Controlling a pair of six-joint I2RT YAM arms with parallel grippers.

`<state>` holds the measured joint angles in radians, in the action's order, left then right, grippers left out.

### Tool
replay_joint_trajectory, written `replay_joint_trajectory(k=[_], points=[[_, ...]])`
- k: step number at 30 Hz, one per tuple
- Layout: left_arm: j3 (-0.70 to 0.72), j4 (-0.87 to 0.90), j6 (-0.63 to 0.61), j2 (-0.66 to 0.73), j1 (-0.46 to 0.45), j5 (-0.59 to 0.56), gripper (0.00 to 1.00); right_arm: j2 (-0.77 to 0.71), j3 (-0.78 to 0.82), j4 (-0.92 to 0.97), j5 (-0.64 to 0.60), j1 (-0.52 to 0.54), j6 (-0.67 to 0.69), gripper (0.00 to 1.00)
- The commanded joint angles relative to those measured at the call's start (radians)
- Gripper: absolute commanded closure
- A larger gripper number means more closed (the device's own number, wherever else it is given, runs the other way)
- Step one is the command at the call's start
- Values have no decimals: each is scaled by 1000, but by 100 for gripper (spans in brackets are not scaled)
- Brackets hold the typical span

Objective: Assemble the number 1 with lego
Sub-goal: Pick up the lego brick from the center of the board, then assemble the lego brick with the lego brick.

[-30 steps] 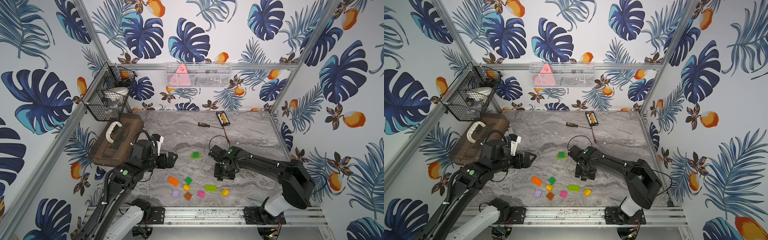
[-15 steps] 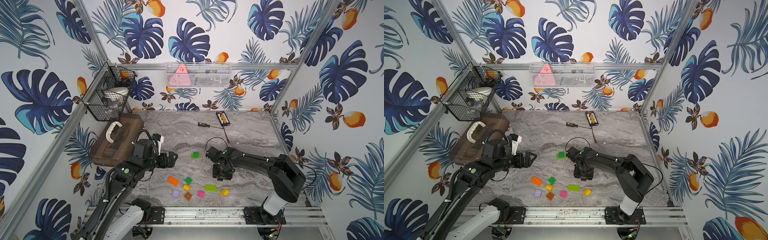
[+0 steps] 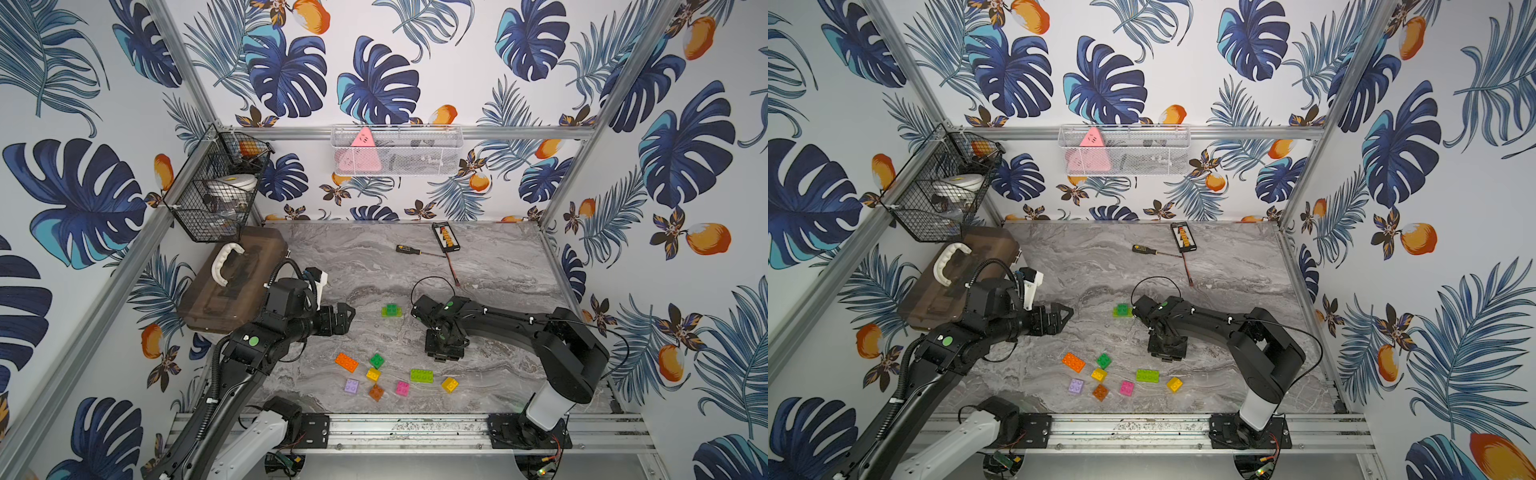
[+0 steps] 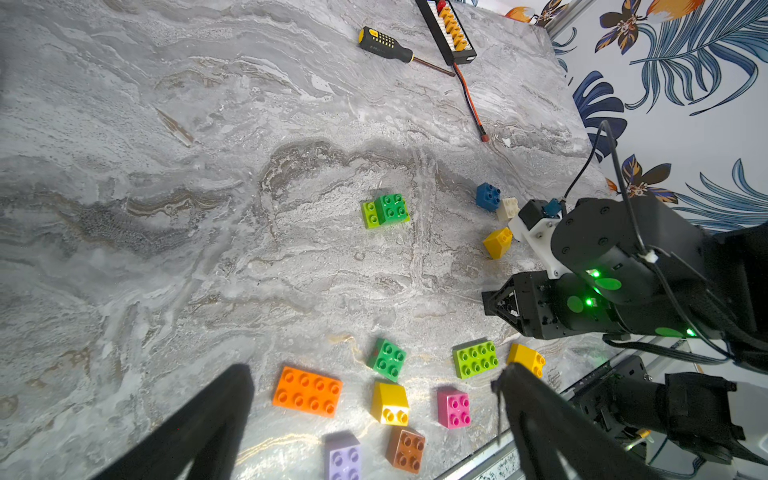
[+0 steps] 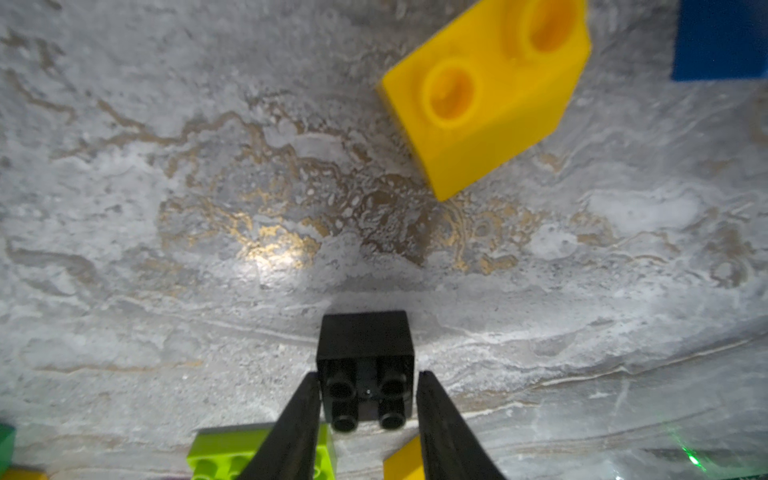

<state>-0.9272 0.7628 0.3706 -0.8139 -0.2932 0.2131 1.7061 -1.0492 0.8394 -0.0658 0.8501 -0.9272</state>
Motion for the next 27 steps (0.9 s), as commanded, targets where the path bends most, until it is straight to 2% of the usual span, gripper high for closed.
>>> replay_joint_trajectory(k=[1, 5, 12, 16, 18, 27], points=[[-1, -6, 0, 1, 0, -1, 1, 6, -3, 7, -20, 1, -6, 60], [0, -5, -1, 5, 0, -4, 1, 20, -9, 12, -27, 2, -4, 60], [0, -5, 1, 13, 0, -10, 1, 17, -32, 33, -40, 1, 5, 72], [1, -5, 2, 18, 0, -11, 1, 22, -96, 63, -52, 3, 41, 78], [1, -4, 1, 18, 0, -12, 1, 44, -164, 85, -59, 3, 68, 82], [4, -6, 3, 31, 2, -15, 1, 251, -600, 245, -115, 4, 173, 84]])
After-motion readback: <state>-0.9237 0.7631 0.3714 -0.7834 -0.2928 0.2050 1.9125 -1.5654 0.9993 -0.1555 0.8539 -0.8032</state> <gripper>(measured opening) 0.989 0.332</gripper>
